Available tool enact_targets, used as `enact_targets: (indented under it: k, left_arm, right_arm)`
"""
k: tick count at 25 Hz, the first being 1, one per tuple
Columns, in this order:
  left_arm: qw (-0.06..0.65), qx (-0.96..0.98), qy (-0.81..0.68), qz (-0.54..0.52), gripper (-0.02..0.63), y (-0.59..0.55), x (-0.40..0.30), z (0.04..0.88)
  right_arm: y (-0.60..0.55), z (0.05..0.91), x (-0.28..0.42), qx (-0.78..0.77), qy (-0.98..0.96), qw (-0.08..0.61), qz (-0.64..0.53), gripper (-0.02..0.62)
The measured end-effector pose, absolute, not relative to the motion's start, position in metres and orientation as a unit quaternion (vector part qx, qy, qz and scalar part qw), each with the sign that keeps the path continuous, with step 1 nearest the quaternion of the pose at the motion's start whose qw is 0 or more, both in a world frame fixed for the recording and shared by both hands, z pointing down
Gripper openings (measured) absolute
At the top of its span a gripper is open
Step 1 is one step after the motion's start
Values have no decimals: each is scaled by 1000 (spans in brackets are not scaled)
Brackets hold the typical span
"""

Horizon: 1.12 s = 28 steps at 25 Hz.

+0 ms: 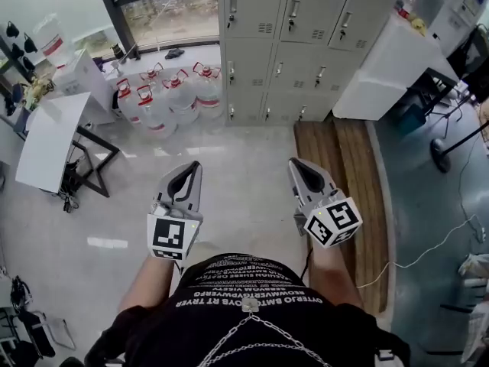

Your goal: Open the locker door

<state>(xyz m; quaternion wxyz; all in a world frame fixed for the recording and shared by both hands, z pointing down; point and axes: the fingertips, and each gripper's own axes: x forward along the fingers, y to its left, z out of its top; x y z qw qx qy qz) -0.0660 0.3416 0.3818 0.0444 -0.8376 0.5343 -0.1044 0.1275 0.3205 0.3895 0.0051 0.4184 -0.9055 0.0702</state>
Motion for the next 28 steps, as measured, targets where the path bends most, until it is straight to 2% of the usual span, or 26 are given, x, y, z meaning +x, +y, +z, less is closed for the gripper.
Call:
enact_targets:
  k: [3, 13, 28]
  left_arm:
    - [52, -822, 552, -125, -1, 343, -80, 383]
    - [11, -851, 504, -148, -1, 311, -82, 425]
    - [13, -887, 444, -123, -2, 177, -126, 420]
  right_arm:
    - [316, 402, 123, 398, -913, 17, 89, -5]
    - [283, 458, 108, 398, -903, 74, 145, -5]
    - [167, 438, 35, 418, -897, 76, 120, -5]
